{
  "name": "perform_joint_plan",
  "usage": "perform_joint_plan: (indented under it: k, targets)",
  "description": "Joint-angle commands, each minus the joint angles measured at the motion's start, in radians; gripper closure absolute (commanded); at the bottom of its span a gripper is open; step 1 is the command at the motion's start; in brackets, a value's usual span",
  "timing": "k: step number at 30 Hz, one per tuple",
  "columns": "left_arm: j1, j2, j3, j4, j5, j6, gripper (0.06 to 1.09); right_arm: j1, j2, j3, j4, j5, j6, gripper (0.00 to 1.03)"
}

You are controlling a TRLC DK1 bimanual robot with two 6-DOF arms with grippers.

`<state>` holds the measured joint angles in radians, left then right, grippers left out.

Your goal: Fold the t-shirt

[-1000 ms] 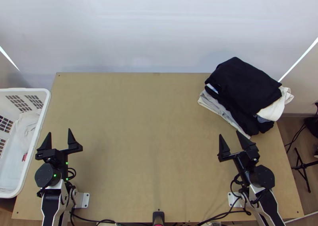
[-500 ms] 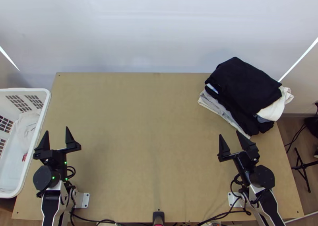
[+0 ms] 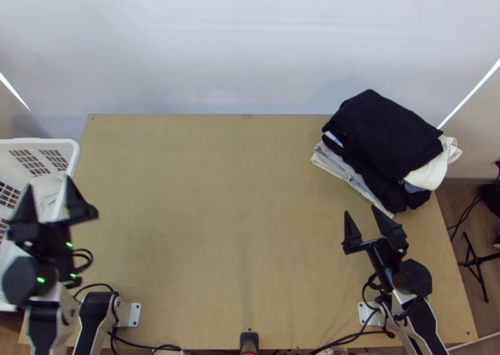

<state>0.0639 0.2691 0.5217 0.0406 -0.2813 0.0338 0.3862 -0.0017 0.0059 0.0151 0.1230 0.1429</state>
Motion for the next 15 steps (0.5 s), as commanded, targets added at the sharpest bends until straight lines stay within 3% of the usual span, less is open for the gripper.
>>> perform_joint_plan:
  k: [1, 6, 9, 15]
  targets:
    - [0.120, 0.305, 0.351, -0.191, -0.081, -0.066, 0.10, 0.000, 0.000, 0.000, 0.000, 0.001, 0.000, 0.04]
    - [0.398, 0.575, 0.586, -0.387, -0.015, -0.146, 0.10, 0.000, 0.000, 0.000, 0.000, 0.000, 0.000, 0.04]
    - [0.587, 0.746, 0.699, -0.469, 0.102, -0.179, 0.10, 0.000, 0.000, 0.000, 0.000, 0.000, 0.000, 0.04]
    - [0.777, 1.098, 0.911, -0.616, 0.208, -0.206, 0.10, 0.000, 0.000, 0.000, 0.000, 0.001, 0.000, 0.04]
